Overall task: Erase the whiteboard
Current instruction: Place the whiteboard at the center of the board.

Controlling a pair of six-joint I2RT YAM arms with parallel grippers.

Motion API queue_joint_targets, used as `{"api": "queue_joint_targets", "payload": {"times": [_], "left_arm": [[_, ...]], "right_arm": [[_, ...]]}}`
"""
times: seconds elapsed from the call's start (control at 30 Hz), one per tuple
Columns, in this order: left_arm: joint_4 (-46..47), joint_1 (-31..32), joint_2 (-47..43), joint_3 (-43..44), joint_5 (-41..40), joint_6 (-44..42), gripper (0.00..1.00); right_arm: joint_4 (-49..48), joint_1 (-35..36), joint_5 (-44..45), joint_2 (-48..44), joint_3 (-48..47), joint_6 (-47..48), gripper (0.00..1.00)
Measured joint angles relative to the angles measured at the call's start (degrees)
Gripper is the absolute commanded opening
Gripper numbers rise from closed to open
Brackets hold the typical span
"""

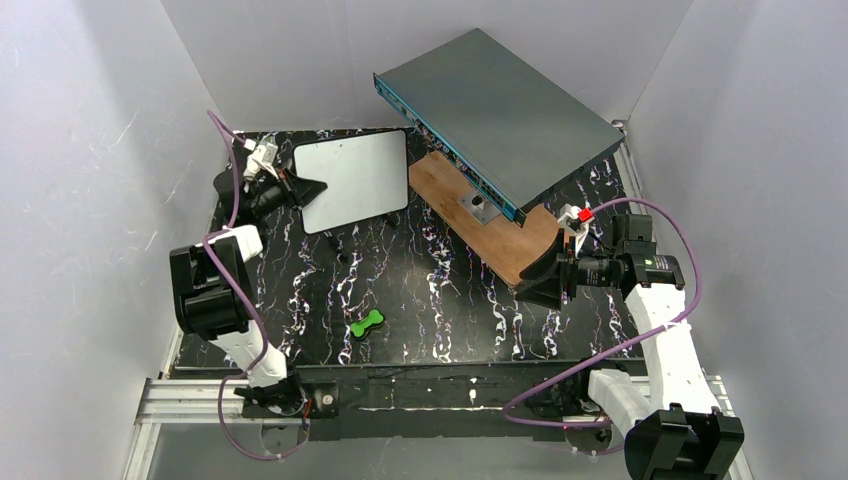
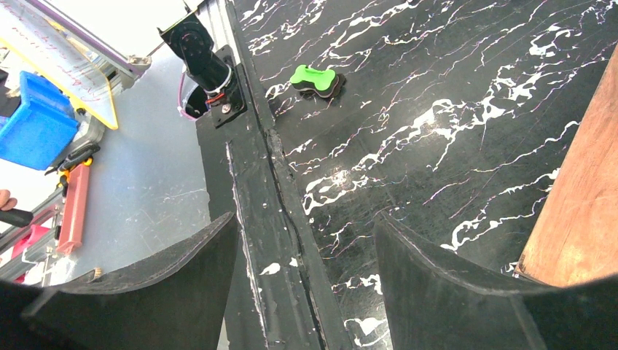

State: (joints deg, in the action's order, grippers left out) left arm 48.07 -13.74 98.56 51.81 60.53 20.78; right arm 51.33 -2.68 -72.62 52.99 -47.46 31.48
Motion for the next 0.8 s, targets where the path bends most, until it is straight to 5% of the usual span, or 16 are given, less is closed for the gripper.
{"api": "queue_joint_targets", "payload": {"times": [0.8], "left_arm": [[-6.23, 0.11, -4.09, -9.07, -0.66, -18.18, 0.12]], "right_arm": [[2.58, 0.0, -1.68, -0.02, 0.0, 1.51, 0.75]]}}
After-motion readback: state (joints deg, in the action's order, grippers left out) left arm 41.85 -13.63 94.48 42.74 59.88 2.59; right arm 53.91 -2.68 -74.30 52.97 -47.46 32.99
